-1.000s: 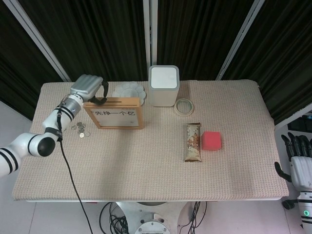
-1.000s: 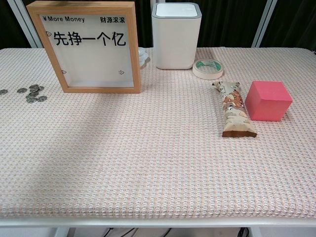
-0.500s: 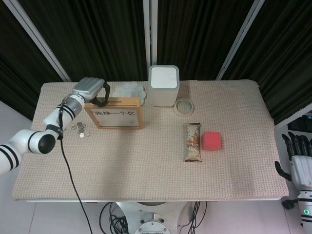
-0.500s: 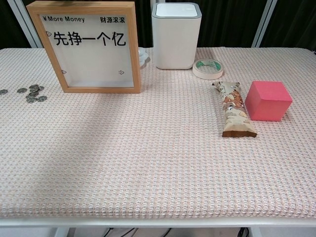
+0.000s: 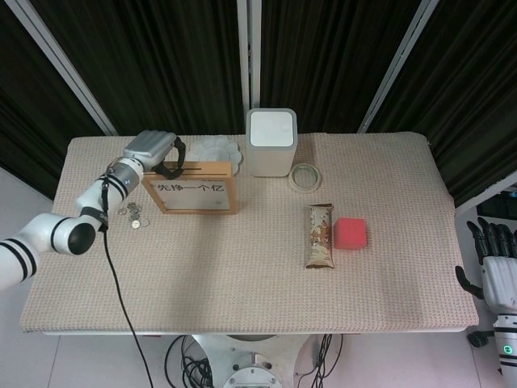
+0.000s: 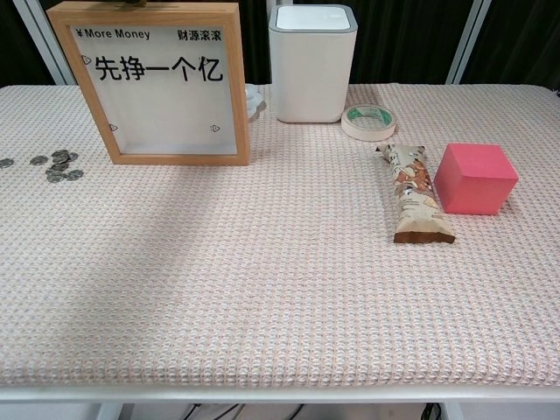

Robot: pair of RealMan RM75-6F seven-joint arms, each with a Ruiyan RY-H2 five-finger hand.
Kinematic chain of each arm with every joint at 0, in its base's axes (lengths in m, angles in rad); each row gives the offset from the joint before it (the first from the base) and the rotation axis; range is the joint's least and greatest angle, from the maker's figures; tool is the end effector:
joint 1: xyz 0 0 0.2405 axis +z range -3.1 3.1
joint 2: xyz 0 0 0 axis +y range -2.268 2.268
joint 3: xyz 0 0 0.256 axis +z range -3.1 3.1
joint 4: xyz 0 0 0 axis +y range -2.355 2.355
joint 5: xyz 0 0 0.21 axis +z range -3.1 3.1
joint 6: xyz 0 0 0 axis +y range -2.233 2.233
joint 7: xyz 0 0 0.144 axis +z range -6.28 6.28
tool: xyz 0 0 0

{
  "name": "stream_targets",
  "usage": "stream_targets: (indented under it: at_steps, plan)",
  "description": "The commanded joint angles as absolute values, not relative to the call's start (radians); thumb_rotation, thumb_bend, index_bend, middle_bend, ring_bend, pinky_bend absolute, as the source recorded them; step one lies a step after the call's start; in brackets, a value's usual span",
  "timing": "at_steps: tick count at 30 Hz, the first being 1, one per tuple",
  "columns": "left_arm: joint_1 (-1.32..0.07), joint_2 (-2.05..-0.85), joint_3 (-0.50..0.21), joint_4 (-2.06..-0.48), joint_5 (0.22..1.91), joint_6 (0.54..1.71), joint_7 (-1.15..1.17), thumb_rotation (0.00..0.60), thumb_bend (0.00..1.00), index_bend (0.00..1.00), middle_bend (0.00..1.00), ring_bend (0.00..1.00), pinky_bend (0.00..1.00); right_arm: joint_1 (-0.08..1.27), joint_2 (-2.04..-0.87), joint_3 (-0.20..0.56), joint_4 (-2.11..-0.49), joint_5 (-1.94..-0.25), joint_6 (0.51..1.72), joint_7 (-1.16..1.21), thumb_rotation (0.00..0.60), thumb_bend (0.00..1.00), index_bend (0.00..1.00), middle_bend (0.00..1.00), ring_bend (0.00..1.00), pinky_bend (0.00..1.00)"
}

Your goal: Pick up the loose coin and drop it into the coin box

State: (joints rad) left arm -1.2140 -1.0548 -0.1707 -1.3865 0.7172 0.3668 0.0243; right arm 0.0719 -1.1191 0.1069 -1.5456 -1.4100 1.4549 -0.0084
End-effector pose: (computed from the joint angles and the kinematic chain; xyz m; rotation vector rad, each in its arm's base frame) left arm -0.0798 0.4710 0.1377 -1.8683 -1.1275 -0.7567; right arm -0.3349 -0.1890 0.1761 1.2961 -0.8733 0.8222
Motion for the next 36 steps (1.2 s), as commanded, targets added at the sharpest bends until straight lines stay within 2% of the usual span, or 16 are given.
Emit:
stream_targets:
  at_steps: [1, 18, 21, 23, 26, 29, 33, 34, 36]
  plan:
    - [-1.216, -1.059, -0.167, -1.378, 0.720, 0.368, 0.011, 0.600, 0.41, 0.61, 0.33, 0.21, 0.32, 0.072, -1.119, 0.108, -1.545, -1.409, 1.454, -0.007, 0.600, 0.30, 0.00, 0.00, 0.00, 0.00]
    - [-1.210, -1.066, -0.164, -1.364, 0.778, 0.366, -0.038, 0.600, 0.41, 0.46, 0.29, 0.20, 0.33, 0.077, -1.117, 0.111, -1.540, -1.402, 1.446, 0.000, 0.600, 0.30, 0.00, 0.00, 0.00, 0.00]
    - [-1.201, -1.053, -0.178, -1.384, 0.783, 0.386, -0.054, 0.600, 0.41, 0.44, 0.29, 0.19, 0.33, 0.077, -1.117, 0.111, -1.539, -1.402, 1.447, 0.003, 0.600, 0.30, 0.00, 0.00, 0.00, 0.00]
    - [-1.181, -1.031, -0.208, -1.427, 0.795, 0.439, -0.075, 0.600, 0.41, 0.42, 0.29, 0.19, 0.33, 0.077, -1.116, 0.112, -1.539, -1.402, 1.448, 0.004, 0.600, 0.30, 0.00, 0.00, 0.00, 0.00]
    - [-1.107, -0.970, -0.264, -1.563, 0.847, 0.613, -0.105, 0.600, 0.37, 0.42, 0.29, 0.19, 0.35, 0.073, -1.113, 0.112, -1.537, -1.402, 1.453, 0.011, 0.600, 0.30, 0.00, 0.00, 0.00, 0.00]
    - [-0.968, -0.893, -0.271, -1.755, 0.946, 0.888, -0.080, 0.600, 0.35, 0.42, 0.30, 0.19, 0.36, 0.069, -1.110, 0.110, -1.529, -1.404, 1.457, 0.018, 0.600, 0.30, 0.00, 0.00, 0.00, 0.00]
    - [-0.748, -0.848, -0.161, -1.919, 1.115, 1.245, 0.096, 0.600, 0.26, 0.40, 0.30, 0.19, 0.34, 0.065, -1.110, 0.108, -1.520, -1.411, 1.466, 0.022, 0.600, 0.30, 0.00, 0.00, 0.00, 0.00]
    - [-0.679, -0.859, -0.116, -1.926, 1.178, 1.346, 0.156, 0.600, 0.22, 0.38, 0.29, 0.18, 0.32, 0.064, -1.111, 0.107, -1.518, -1.414, 1.468, 0.021, 0.600, 0.30, 0.00, 0.00, 0.00, 0.00]
    - [-0.580, -0.889, -0.047, -1.908, 1.258, 1.471, 0.246, 0.600, 0.15, 0.27, 0.21, 0.11, 0.23, 0.063, -1.112, 0.103, -1.516, -1.420, 1.471, 0.016, 0.600, 0.30, 0.00, 0.00, 0.00, 0.00]
